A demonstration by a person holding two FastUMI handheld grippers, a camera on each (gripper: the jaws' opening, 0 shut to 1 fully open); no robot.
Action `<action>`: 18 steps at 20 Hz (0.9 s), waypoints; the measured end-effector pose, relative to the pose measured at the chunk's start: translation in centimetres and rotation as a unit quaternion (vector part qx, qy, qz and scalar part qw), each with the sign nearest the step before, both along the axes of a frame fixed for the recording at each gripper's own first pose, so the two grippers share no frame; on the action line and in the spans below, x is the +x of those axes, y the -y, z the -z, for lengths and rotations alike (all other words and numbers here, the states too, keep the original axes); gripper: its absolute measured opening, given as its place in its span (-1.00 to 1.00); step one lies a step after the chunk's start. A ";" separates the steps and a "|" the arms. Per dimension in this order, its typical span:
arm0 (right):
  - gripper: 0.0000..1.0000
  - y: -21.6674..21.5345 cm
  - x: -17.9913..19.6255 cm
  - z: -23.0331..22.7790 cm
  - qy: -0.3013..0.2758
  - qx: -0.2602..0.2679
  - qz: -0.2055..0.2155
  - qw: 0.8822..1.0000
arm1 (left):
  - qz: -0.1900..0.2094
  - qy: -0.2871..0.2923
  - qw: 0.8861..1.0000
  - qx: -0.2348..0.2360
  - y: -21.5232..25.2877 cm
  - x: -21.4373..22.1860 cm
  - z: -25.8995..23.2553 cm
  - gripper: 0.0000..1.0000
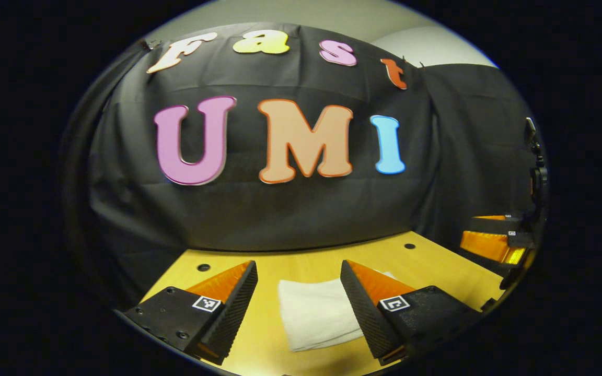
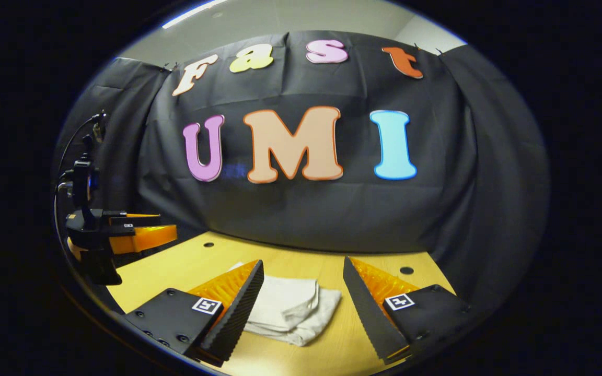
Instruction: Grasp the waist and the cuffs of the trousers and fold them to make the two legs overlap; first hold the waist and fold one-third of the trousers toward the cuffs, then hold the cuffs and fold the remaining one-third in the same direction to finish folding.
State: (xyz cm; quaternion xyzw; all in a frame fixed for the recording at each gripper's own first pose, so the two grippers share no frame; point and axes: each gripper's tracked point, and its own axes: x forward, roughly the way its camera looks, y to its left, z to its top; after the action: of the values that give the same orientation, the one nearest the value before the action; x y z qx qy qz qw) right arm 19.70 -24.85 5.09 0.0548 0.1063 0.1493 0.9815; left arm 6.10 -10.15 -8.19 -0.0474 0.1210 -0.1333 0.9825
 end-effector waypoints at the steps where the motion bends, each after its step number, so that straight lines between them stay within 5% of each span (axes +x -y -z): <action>1: 0.94 -0.3 0.2 -1.0 0.011 0.002 0.005 1.000 | -0.015 0.007 1.000 0.004 -1.6 0.0 -0.6 0.88; 6: 0.94 -0.5 0.9 -4.8 0.048 0.004 0.032 0.998 | -0.063 0.042 0.997 0.007 -6.9 -0.4 -3.8 0.91; 18: 0.94 0.7 0.7 -7.4 0.079 0.027 0.084 0.993 | -0.069 0.075 0.995 0.014 -7.9 -0.6 -5.9 0.92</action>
State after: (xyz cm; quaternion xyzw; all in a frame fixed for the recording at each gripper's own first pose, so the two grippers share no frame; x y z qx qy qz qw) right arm 20.43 -25.58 12.49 0.0777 0.0197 0.0734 0.9941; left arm 5.49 -2.29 -2.33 -0.0319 0.0457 -0.0671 0.9962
